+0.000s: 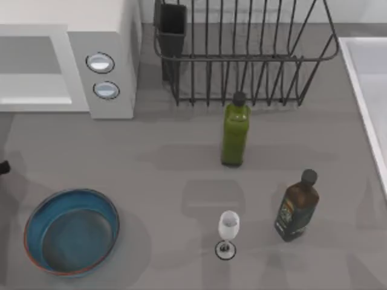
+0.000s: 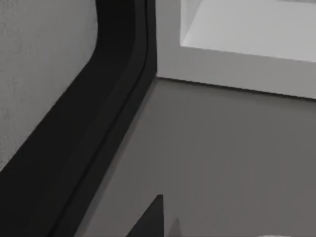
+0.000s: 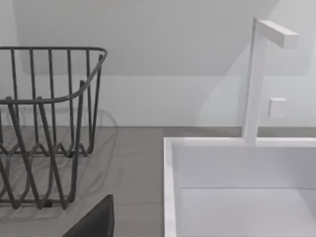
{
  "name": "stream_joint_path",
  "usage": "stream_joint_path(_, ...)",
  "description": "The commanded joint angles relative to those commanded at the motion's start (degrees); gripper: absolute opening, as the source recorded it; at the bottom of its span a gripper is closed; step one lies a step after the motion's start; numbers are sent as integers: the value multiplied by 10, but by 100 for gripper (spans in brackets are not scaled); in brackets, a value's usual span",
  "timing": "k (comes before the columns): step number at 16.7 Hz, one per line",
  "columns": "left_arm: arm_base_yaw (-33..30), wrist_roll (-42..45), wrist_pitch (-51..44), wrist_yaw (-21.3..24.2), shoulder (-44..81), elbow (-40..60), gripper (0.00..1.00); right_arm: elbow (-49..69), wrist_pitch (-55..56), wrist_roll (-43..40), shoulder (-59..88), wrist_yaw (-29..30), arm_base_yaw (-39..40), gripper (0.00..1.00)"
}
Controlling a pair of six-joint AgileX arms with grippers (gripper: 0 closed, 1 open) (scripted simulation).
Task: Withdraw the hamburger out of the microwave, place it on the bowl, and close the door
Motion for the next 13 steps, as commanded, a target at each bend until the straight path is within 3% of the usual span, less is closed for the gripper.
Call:
stream_joint_path(4, 0, 0, -80, -1, -75, 7, 0, 0, 0, 0, 0, 0, 0, 100)
stream_joint_path(13, 1, 0, -357, -4, -321, 30, 0, 0, 0, 0, 0, 0, 0, 100)
